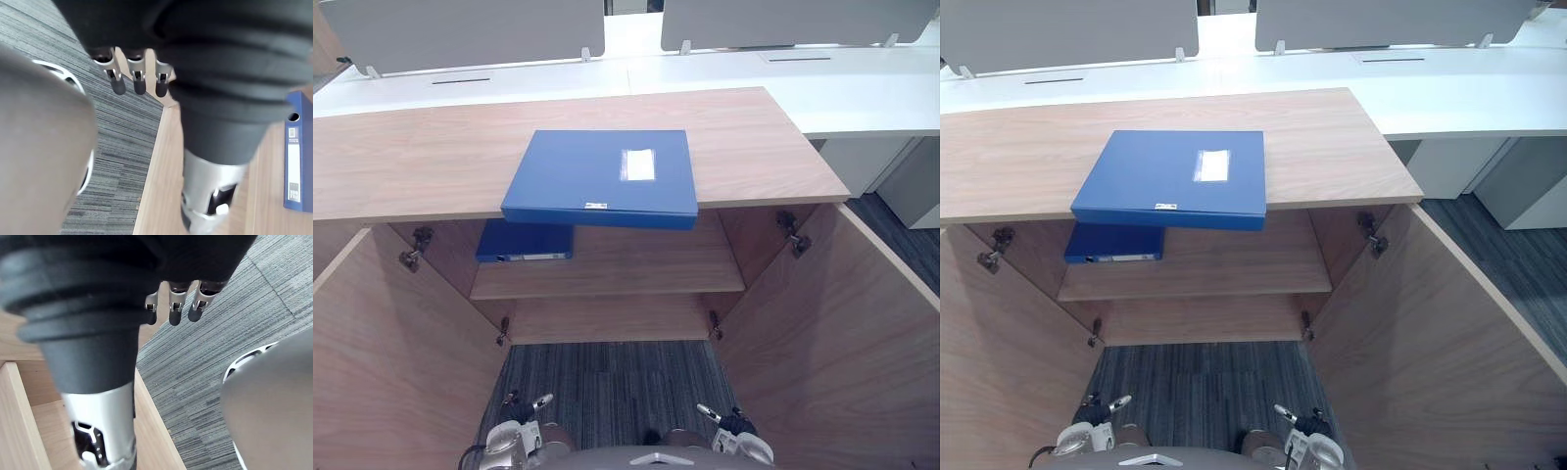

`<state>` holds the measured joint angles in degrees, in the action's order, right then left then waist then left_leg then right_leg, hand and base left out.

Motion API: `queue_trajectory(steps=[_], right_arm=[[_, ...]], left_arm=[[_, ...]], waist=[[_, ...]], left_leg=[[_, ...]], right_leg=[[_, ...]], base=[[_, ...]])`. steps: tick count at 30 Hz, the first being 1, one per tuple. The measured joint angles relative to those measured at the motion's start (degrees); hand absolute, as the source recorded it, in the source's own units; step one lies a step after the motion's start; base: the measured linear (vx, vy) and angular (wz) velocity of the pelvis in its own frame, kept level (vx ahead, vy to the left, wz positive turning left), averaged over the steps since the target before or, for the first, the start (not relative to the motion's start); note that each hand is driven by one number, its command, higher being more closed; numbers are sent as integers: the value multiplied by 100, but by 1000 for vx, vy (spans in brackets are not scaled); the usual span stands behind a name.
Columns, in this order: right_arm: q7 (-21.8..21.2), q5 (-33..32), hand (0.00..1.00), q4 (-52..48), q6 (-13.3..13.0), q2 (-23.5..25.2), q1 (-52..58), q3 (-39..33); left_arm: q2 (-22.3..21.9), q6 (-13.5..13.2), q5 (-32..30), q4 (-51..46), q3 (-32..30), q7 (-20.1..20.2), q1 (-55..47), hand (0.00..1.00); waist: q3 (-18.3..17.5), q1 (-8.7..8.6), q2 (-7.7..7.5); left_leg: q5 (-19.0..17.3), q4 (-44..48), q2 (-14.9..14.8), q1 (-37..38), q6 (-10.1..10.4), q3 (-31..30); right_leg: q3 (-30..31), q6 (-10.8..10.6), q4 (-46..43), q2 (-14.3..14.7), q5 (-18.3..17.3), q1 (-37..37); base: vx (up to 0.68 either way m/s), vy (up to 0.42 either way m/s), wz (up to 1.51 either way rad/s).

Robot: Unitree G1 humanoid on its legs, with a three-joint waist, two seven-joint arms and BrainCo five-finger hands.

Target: Walk over to the cabinet, pick up the folder, carry it to the office cabinet, place the folder inside the office cabinet, then close the office cabinet door

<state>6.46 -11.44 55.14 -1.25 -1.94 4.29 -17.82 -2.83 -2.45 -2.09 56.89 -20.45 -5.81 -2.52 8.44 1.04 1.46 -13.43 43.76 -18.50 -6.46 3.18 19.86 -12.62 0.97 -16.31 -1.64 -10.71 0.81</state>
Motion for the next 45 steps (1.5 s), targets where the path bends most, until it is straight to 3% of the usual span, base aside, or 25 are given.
queue_trajectory(steps=[3,4,5,6,8,11,14,16,21,29,31,36,45], right_arm=[[2,1,0,4,20,10,-13,-38],[1,1,0,-2,17,30,-9,-41],[0,1,0,-4,18,28,-8,-41],[5,5,0,44,30,68,4,-34],[1,7,0,28,19,173,21,-42],[0,13,0,33,21,304,71,-57],[-4,34,0,35,21,304,109,-90],[-5,38,0,46,22,304,118,-129],[-5,43,0,264,20,199,110,-308],[6,35,0,445,-6,114,2,-306],[8,32,0,440,-12,110,-7,-286],[36,30,0,407,-62,149,13,-27],[54,14,0,-74,-131,146,230,354]], left_arm=[[2,0,-12,5,27,-2,31,0],[6,-1,-44,13,36,1,36,0],[-1,-1,-45,15,37,1,37,0],[50,-2,-46,45,31,6,60,0],[167,-2,-47,37,71,6,73,0],[249,3,-59,51,88,17,66,0],[260,4,-141,63,165,29,-44,0],[294,3,-153,98,311,38,-64,0],[293,-5,-129,261,578,28,-93,0],[372,-101,438,190,892,-51,-198,0],[377,-106,542,-158,1010,-123,-317,0],[396,-251,702,-2276,1461,-244,-1075,0],[387,-633,698,-5024,1611,-430,-1541,0]], waist=[[12,64,-23],[0,62,-46],[-5,62,-38],[-16,82,-89],[-65,53,-302],[-111,62,-447],[-165,67,-400],[-238,61,-455],[-337,38,-307],[-361,61,-299],[-363,54,-292],[-284,96,-419],[-200,189,-252]], left_leg=[[-37,-1223,254,-73,47,25],[169,-2025,492,-15,58,-70],[298,-2207,526,4,52,-96],[615,-2507,685,161,22,-39],[635,-2634,884,231,-37,56],[621,-2819,1101,457,-58,163],[668,-3229,1283,806,-109,280],[836,-3583,1388,966,-117,295],[1453,-4660,1588,1301,-133,129],[1578,-4828,1680,1377,-215,-154],[1585,-4829,1709,1365,-223,-259],[1621,-4838,1760,1359,-275,-433],[1621,-4869,1772,1549,-281,-475]], right_leg=[[232,-69,45,-67,-5,-59],[333,-177,21,-144,-25,-88],[357,-209,17,-151,-37,-86],[516,-349,-21,-232,-80,-83],[586,-468,155,-363,2,-133],[602,-540,499,-549,163,-389],[696,-565,671,-634,189,-540],[722,-607,765,-661,213,-576],[630,-638,919,-600,288,-575],[552,-660,1087,-594,376,-702],[551,-656,1136,-607,405,-722],[414,-619,1218,-648,406,-857],[336,-615,1210,-685,380,-1078]], base=[[230,126,-39],[173,159,-34],[263,274,-39],[167,165,-23],[182,201,-16],[99,156,-8],[29,72,-17],[-15,23,-9],[-41,-12,11],[-41,6,8],[-17,30,5],[-20,17,16],[-8,2,3]])
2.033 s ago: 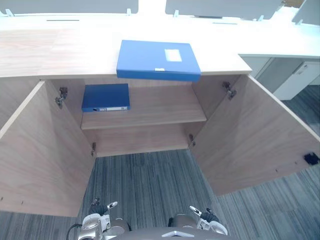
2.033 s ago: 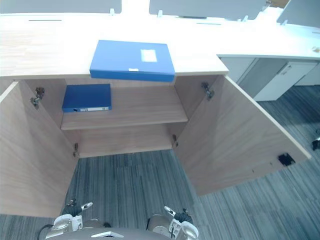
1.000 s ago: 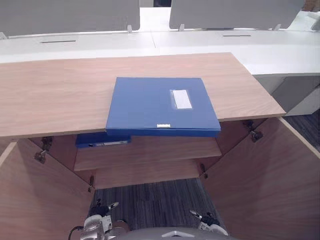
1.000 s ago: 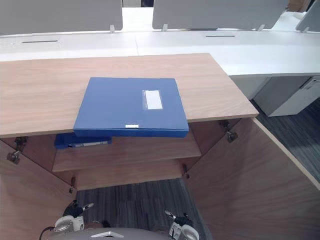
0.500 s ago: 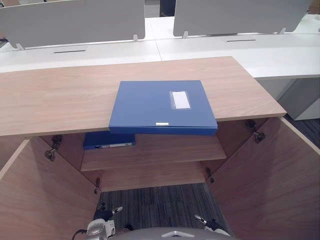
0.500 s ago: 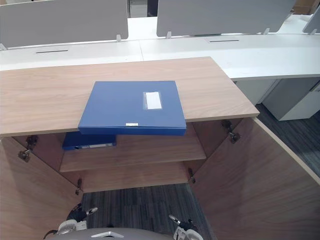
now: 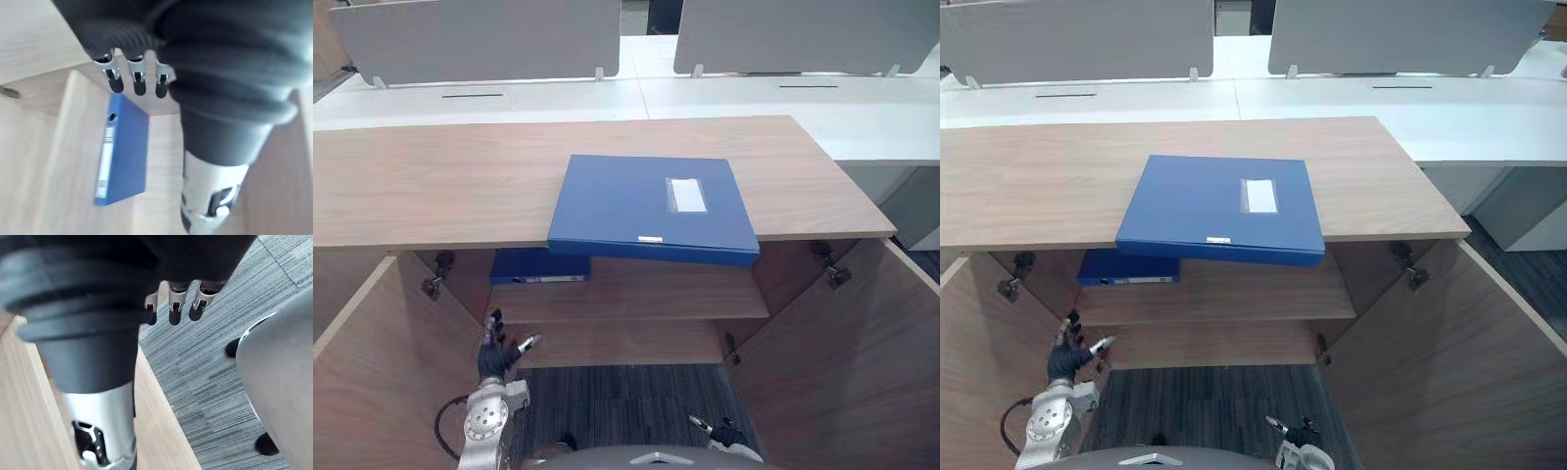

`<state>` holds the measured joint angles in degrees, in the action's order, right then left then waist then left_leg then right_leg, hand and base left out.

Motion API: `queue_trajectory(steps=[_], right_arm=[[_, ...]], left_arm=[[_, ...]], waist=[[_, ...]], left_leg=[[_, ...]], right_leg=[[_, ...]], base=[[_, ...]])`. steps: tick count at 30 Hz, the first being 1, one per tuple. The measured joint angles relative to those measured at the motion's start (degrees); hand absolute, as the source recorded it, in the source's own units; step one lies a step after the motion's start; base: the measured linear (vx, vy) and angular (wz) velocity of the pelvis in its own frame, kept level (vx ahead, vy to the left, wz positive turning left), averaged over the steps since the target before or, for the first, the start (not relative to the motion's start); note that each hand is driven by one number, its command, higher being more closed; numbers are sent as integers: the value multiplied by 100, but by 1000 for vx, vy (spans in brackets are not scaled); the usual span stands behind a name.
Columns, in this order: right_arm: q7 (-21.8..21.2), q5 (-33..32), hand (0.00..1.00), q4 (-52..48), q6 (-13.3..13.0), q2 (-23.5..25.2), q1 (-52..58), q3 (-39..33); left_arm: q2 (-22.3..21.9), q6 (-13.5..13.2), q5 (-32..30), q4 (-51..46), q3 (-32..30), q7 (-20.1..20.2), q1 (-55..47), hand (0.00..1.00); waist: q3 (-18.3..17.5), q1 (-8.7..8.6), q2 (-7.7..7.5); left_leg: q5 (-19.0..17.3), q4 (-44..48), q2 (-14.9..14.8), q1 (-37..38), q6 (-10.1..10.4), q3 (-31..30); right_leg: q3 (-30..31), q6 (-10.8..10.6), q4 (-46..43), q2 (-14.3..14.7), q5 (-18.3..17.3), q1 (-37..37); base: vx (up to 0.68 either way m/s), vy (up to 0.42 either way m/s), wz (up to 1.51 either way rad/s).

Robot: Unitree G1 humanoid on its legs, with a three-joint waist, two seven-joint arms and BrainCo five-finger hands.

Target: Walk over to the cabinet, pick up the folder, carry it to the office cabinet, place the folder inside the office cabinet, then close the office cabinet door

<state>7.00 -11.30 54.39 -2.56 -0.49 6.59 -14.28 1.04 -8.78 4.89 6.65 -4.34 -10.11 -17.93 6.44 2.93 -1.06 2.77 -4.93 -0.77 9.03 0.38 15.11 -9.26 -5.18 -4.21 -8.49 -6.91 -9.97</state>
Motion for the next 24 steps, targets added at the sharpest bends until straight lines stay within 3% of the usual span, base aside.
queue_trajectory(steps=[7,16,24], right_arm=[[-17,-2,0,14,-10,-35,109,72],[-33,5,0,85,-5,-49,186,71],[-38,19,0,520,-29,-144,65,73]], left_arm=[[-3,-318,-176,-1798,0,-223,-202,0],[-95,-426,-174,-2563,-5,-232,-240,0],[141,-477,-1288,-2884,284,-853,-59,0]], waist=[[-65,31,-36],[-244,29,-76],[-397,-20,-30]], left_leg=[[-8,35,-66,54,15,34],[-60,1,-76,117,62,50],[-7,0,-75,119,12,31]], right_leg=[[34,-53,-102,29,14,-22],[76,-49,-125,40,2,-104],[85,-43,-108,67,3,-103]], base=[[-2,-6,-1],[-23,2,-2],[-4,1,0]])
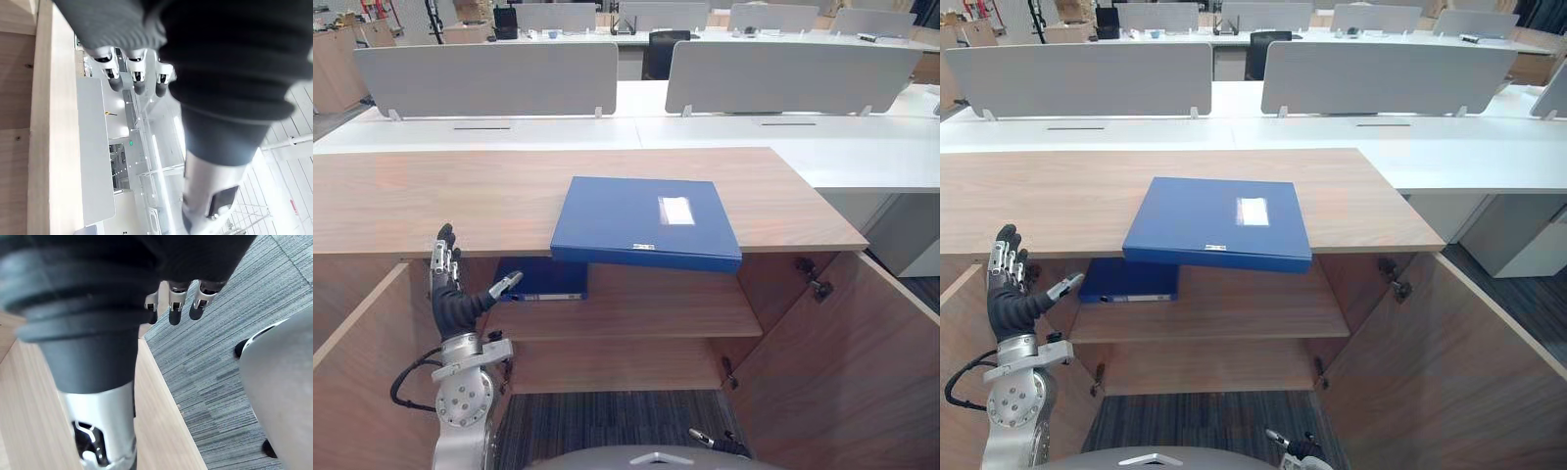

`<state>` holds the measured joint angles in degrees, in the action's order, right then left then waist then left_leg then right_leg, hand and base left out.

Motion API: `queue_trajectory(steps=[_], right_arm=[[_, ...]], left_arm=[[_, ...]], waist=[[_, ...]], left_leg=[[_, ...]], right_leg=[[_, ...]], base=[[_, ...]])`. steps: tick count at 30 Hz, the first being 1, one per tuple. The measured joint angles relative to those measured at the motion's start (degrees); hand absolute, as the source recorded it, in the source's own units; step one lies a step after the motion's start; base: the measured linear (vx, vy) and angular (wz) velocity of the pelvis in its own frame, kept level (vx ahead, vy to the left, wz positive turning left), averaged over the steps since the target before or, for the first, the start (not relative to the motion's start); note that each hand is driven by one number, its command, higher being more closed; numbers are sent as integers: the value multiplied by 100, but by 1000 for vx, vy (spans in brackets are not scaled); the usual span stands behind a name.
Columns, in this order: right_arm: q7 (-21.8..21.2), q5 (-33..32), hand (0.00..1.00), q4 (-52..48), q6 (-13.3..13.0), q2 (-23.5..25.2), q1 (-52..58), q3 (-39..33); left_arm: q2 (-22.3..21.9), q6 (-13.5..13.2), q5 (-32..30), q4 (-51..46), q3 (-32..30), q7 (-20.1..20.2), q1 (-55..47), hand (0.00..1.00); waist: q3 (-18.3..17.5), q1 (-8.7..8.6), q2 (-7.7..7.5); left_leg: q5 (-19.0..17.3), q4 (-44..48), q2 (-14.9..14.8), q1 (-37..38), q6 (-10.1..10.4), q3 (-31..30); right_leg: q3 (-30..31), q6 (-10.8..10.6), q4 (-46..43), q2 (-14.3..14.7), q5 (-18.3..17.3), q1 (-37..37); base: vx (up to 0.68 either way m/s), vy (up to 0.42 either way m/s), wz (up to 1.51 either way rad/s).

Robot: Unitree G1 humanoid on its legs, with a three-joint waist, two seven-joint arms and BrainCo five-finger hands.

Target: Walk over to the cabinet, pick up the folder, carry it to the office cabinet, place the folder inside the office cabinet, then close the office cabinet door

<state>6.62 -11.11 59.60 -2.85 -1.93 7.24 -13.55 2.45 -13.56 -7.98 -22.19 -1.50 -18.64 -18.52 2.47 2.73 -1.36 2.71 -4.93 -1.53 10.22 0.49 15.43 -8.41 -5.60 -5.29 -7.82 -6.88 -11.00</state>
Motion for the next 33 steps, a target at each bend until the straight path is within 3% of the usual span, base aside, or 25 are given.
queue_trajectory(steps=[7,21,33], right_arm=[[13,10,0,3,16,-93,-82,210],[15,11,0,218,37,-158,-300,318],[15,-2,0,222,55,-218,-358,336]], left_arm=[[561,134,-1388,267,545,-22,441,0],[1242,512,-3419,1004,1471,-192,1459,0],[1351,786,-4223,1604,1972,-233,2009,0]], waist=[[8,-111,26],[-31,-280,11],[-44,-408,30]], left_leg=[[23,-2,3,47,-11,-62],[6,-5,33,-26,11,-116],[-33,-6,32,-20,63,-128]], right_leg=[[-28,80,23,24,-42,-12],[-23,125,241,24,6,-28],[-30,144,375,33,25,-91]], base=[[3,-1,2],[9,1,-1],[0,0,0]])
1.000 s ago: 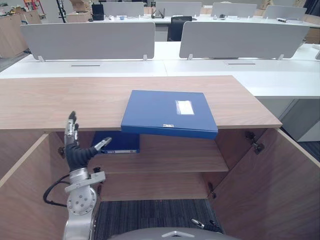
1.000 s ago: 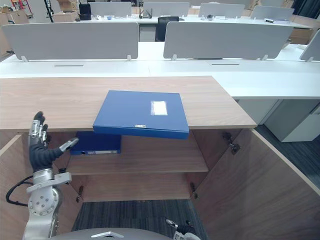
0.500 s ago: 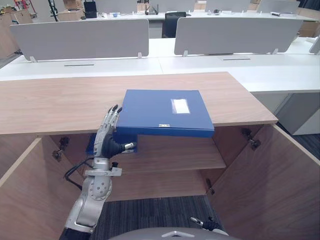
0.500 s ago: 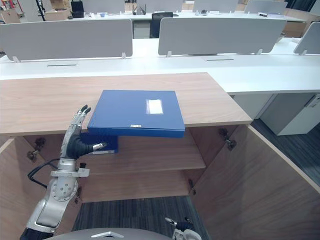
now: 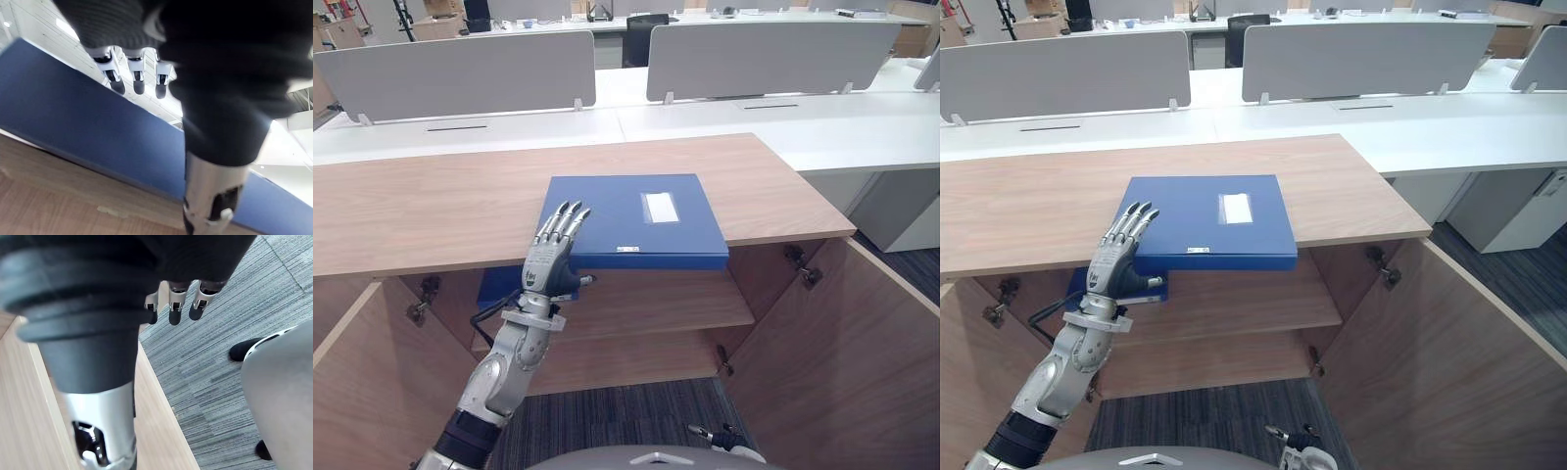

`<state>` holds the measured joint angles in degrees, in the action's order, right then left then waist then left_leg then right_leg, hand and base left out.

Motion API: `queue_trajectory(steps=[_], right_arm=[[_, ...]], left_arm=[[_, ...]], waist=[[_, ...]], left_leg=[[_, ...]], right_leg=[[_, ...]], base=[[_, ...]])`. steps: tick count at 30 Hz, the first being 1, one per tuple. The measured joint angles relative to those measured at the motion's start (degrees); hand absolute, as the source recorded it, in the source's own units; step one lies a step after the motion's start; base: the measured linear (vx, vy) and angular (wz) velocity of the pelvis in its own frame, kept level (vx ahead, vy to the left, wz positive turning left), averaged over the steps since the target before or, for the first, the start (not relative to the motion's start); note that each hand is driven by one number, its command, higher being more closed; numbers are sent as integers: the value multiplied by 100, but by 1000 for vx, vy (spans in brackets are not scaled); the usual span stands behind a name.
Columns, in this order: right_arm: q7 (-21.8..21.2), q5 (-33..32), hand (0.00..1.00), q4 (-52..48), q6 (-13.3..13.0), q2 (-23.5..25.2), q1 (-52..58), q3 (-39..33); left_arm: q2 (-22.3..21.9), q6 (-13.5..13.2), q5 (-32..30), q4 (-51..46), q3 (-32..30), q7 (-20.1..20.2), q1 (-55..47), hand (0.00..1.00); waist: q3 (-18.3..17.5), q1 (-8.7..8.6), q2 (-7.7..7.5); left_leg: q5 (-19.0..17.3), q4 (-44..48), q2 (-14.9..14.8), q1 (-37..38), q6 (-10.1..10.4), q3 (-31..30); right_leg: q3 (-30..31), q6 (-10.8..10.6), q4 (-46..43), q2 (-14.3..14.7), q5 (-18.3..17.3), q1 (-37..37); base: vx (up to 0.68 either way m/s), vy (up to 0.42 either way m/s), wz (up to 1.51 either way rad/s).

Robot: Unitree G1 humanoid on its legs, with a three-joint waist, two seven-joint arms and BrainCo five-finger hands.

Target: Walk over to the cabinet, pick up the folder, carry it to the office cabinet, place the folder inside the office cabinet, then close the office cabinet door

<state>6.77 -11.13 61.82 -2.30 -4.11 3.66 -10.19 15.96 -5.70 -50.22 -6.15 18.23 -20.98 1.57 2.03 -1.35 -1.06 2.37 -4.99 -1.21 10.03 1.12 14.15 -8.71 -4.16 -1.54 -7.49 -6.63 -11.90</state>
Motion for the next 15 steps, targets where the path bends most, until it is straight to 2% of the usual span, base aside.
queue_trajectory(steps=[1,2,8,15], right_arm=[[0,0,0,0,1,0,0,1],[-1,-1,0,-1,1,1,0,-2],[-2,-20,0,-4,2,-13,5,-30],[-3,-21,0,-4,8,-74,91,-134]], left_arm=[[0,3,-24,57,12,3,17,0],[2,28,-80,140,17,10,37,100],[54,127,-338,253,16,9,131,100],[104,92,-411,235,-24,-7,259,100]], waist=[[0,-7,0],[0,-19,0],[-2,-67,0],[-16,-115,15]], left_leg=[[-1,0,0,-1,0,0],[-2,0,0,-3,0,0],[-19,0,-1,-3,17,8],[-37,0,-1,-3,13,17]], right_leg=[[0,0,2,0,0,0],[1,0,7,0,0,1],[13,-2,20,0,2,1],[24,-18,44,0,20,-4]], base=[[0,0,0],[0,0,0],[0,0,0],[0,0,0]])
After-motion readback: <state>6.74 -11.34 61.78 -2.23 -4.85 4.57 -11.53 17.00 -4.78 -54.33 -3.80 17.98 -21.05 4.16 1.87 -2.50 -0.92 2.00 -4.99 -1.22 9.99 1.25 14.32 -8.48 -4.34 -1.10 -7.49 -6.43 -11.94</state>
